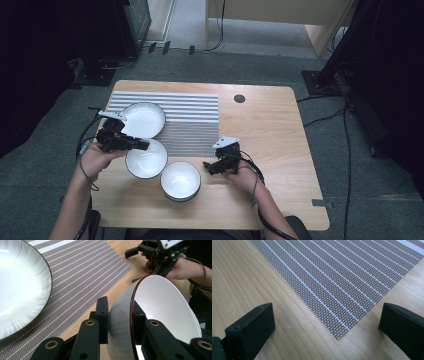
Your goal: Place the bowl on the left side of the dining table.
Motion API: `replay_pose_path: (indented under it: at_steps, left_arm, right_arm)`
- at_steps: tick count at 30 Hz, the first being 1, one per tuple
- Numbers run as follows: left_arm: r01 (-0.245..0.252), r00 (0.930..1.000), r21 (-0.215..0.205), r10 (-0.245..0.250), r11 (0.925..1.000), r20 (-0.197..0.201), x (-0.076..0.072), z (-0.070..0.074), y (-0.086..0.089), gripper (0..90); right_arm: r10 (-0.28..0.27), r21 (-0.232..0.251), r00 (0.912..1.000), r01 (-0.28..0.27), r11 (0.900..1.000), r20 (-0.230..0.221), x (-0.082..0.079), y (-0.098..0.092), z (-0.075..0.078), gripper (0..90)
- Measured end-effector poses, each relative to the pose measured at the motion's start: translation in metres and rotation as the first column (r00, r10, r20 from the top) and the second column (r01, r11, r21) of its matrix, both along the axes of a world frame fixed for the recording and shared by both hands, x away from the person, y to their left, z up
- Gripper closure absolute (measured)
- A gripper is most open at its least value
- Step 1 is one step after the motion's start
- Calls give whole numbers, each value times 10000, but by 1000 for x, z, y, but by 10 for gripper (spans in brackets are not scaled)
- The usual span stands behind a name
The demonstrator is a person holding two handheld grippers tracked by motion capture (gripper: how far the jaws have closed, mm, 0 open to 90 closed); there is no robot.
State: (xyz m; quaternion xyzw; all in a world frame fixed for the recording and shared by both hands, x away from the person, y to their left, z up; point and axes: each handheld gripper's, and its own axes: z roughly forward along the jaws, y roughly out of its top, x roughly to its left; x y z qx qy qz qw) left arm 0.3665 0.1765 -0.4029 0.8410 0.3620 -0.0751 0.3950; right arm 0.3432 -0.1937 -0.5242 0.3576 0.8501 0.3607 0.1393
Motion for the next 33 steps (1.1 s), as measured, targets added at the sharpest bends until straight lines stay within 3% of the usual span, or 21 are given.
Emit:
replay_pose_path:
  at_steps: [27,33]
  left_arm:
    - [-108,9997,-310,101,9995,-239,20,-19,11,755]
    - [-94,9997,-179,90,9998,-223,24,-24,9,757]
  right_arm:
    - [-193,-8,9998,193,9998,17,-2,0,0,0]
    - [-227,-5,9997,227,9997,15,-4,-1,0,0]
